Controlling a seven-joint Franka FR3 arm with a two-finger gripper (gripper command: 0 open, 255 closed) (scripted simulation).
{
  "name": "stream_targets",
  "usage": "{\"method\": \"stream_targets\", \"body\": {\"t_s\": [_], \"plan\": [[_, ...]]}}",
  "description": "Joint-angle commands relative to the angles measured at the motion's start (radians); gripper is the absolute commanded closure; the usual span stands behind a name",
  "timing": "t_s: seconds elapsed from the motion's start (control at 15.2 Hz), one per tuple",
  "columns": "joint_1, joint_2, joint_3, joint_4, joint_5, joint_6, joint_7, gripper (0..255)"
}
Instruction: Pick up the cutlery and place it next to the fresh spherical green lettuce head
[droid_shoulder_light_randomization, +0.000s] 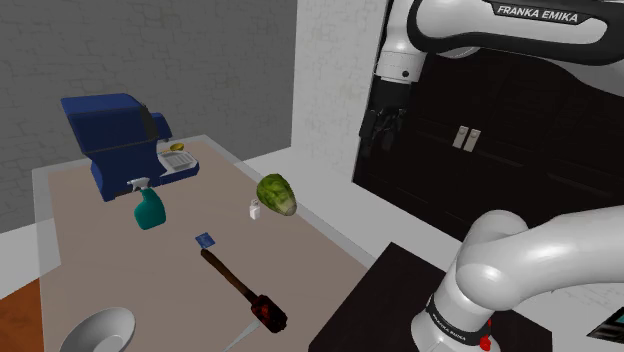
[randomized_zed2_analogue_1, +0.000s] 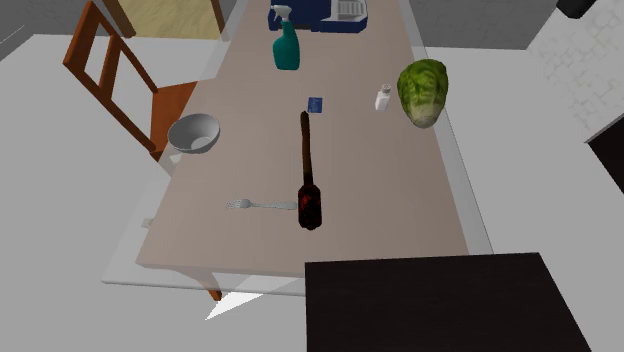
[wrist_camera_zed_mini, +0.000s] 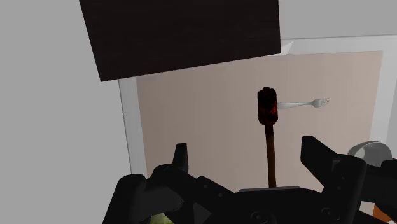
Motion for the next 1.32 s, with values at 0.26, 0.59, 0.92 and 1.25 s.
{"method": "stream_targets", "body": {"t_s": [0.26, 0.59, 0.92, 1.25], "plan": [[0.045, 0.096, 0.001, -0.039, 0.005, 0.116, -0.082, 0], [0.099, 0.234, 0.009, -0.063, 0.015, 0.254, -0.184, 0], [0.152, 0.387, 0.023, -0.06, 0.028, 0.382, -0.284, 0], [0.199, 0.549, 0.046, -0.034, 0.04, 0.496, -0.379, 0]]}}
